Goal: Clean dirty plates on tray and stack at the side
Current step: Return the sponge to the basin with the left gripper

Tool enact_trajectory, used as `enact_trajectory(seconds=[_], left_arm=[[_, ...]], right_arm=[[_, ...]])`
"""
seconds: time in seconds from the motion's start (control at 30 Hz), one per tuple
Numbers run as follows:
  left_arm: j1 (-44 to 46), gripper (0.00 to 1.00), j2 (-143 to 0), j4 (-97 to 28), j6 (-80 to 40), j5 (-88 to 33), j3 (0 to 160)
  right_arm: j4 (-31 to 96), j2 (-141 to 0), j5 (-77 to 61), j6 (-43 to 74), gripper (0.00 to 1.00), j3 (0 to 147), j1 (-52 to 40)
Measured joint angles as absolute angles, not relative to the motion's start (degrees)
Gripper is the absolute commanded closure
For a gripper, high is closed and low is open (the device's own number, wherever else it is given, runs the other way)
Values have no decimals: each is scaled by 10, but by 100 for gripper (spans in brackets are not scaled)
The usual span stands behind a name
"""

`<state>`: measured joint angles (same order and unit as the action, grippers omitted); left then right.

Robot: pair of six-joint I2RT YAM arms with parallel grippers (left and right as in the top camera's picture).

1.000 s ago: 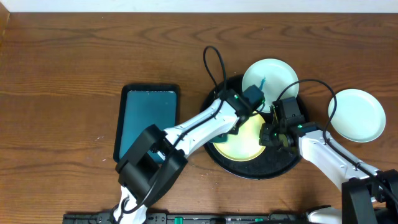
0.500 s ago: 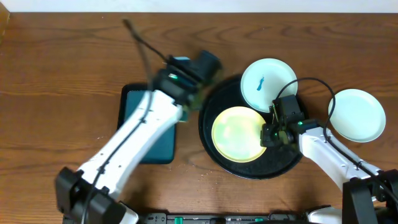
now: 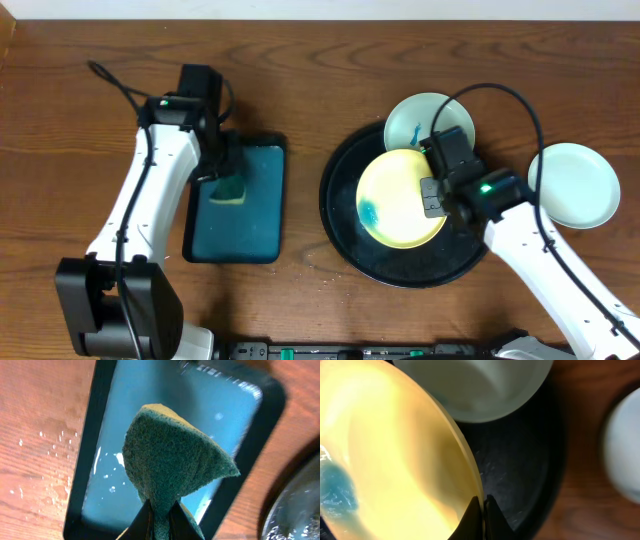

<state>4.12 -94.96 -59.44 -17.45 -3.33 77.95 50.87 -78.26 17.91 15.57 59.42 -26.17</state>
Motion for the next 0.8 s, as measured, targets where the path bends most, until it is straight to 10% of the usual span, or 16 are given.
enact_trajectory(seconds=[0.8], left_arm=[[15,92,-950,-575,-152,-72,736]], right_arm=[[531,-782,647,83,99,623,-575]])
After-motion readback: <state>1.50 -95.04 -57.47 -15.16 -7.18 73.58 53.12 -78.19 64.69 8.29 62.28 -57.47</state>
